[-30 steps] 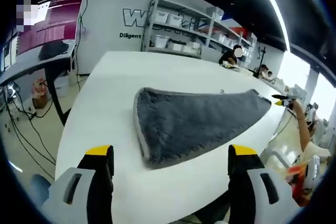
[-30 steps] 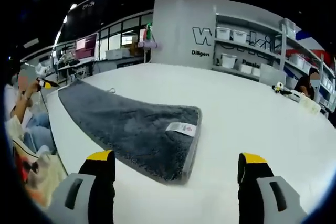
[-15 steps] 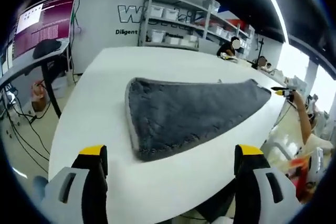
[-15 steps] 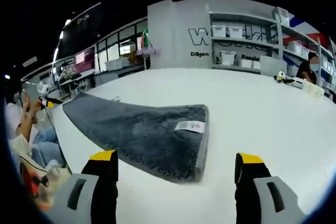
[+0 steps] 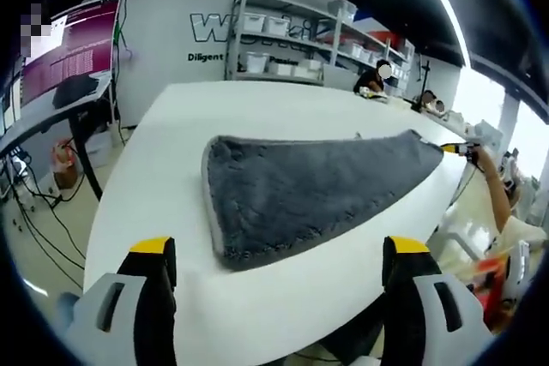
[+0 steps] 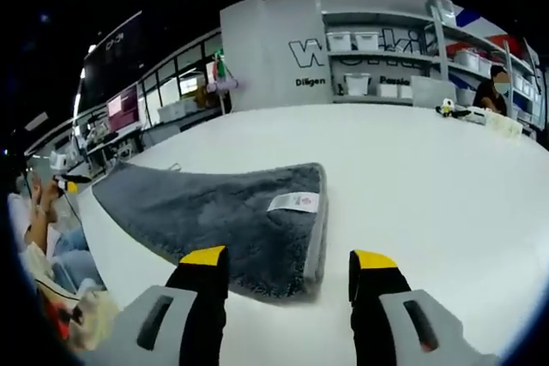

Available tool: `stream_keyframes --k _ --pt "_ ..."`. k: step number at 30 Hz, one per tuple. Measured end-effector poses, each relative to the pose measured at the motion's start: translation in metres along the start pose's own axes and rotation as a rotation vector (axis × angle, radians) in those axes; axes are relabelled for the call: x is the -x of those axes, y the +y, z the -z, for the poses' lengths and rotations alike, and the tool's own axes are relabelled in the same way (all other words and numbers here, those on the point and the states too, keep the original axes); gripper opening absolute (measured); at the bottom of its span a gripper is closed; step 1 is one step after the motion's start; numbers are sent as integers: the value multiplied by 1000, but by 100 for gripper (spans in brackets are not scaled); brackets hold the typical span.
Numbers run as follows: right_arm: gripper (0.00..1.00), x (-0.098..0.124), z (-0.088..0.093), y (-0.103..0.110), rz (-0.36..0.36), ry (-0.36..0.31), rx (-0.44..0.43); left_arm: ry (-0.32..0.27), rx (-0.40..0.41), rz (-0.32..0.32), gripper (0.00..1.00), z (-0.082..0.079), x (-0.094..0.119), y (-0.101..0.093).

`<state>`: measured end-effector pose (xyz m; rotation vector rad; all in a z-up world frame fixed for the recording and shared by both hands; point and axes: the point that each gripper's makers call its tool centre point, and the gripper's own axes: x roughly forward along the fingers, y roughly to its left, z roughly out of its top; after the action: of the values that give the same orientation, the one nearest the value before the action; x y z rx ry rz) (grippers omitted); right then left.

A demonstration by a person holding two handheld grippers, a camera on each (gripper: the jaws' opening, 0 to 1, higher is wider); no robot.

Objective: Fold the towel on the table until its edges align and the towel forms a compact rectangular stack.

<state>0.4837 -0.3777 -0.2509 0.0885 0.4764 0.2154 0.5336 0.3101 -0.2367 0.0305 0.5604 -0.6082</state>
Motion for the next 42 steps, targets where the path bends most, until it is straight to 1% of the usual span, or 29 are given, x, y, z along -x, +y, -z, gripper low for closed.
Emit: stream_keyframes --k 2,3,6,7,9,11,12,13,14,16,17,18,20,21,22,23,25,26,31,36,39,42 --pt "49 -5 2 -5 16 17 -9 -7 5 -2 98 -2 0 1" --pt "47 -7 5 -6 22 28 -14 -11 8 -1 97 -3 1 2" --pt "39 -16 11 -7 26 53 -22 -10 7 -2 97 -1 1 -2" --pt "38 -20 11 -10 24 62 -29 -10 11 -6 97 -1 1 0" --pt "38 -23 9 -13 19 64 -36 -32 25 -10 97 -3 2 0" --pt "37 -22 9 -12 15 58 -38 -44 42 -6 97 -3 3 -1" --pt "37 -22 9 -12 14 59 -42 -50 49 -5 96 0 3 -8" --pt "35 -23 9 -11 15 62 -41 -53 51 -6 95 0 4 -9" --pt "32 -23 10 -11 13 69 -25 -54 50 -9 95 4 3 -15" --pt "26 -20 15 1 -3 83 -9 -51 46 -14 94 7 4 -18" --pt "24 -20 16 3 -6 89 -1 -50 45 -15 94 9 4 -19" --pt "23 -19 16 4 -4 92 10 -49 46 -16 94 10 4 -20" --pt "20 -17 16 -4 -7 98 17 -50 49 -13 94 12 4 -23" --pt "18 -16 16 -5 -13 104 11 -48 51 -11 94 13 3 -22" --pt "16 -19 16 1 -17 105 10 -47 53 -10 94 15 3 -22" --pt "13 -20 16 4 -25 107 12 -47 56 -9 94 14 3 -18" --pt "9 -21 16 6 -39 110 12 -45 56 -9 93 14 4 -16" --pt "8 -21 16 6 -39 110 11 -45 59 -11 93 12 4 -10" --pt "6 -20 17 3 -45 106 3 -50 58 -19 91 8 7 -1" --pt "6 -19 16 -4 -14 96 13 -53 53 -26 91 4 11 7" --pt "6 -17 16 -7 -1 100 32 -38 51 -22 91 7 9 7" --pt "6 -17 15 -10 11 115 64 -17 41 -24 91 11 6 11"
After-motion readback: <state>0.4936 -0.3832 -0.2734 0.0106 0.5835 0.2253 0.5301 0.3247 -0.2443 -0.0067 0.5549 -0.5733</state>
